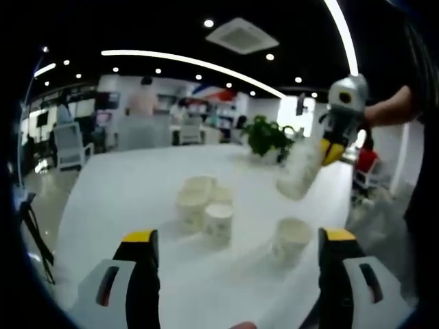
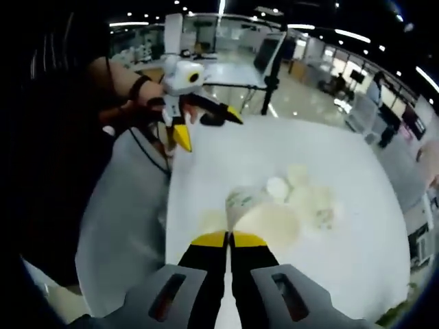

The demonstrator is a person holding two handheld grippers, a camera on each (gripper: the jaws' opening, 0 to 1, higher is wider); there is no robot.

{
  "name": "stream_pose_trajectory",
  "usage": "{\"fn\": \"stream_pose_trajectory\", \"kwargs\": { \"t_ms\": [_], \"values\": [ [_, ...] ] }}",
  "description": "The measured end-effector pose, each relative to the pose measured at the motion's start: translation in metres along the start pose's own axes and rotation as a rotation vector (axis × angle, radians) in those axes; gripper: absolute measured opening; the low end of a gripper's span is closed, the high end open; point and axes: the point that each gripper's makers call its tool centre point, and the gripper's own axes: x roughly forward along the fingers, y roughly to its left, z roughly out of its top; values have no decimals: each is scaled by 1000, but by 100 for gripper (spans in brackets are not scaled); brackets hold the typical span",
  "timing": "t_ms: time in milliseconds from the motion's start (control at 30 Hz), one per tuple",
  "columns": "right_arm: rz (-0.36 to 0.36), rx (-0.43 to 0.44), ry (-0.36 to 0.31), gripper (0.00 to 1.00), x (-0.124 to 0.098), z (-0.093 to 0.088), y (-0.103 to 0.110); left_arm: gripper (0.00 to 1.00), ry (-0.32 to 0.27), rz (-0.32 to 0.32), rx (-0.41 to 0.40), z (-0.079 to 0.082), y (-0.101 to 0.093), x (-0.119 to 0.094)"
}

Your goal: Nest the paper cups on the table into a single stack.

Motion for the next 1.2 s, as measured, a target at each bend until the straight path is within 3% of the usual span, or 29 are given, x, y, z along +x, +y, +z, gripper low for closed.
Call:
{"fn": "stream_pose_trajectory", "kwargs": {
  "t_ms": [633, 1200],
  "values": [
    [66, -142, 138, 0, 24, -18, 16, 95, -8, 4, -15, -2, -3, -3],
    [93, -232, 212, 0, 42, -29, 24, 95, -6, 10, -18, -2, 2, -6]
  ]
}}
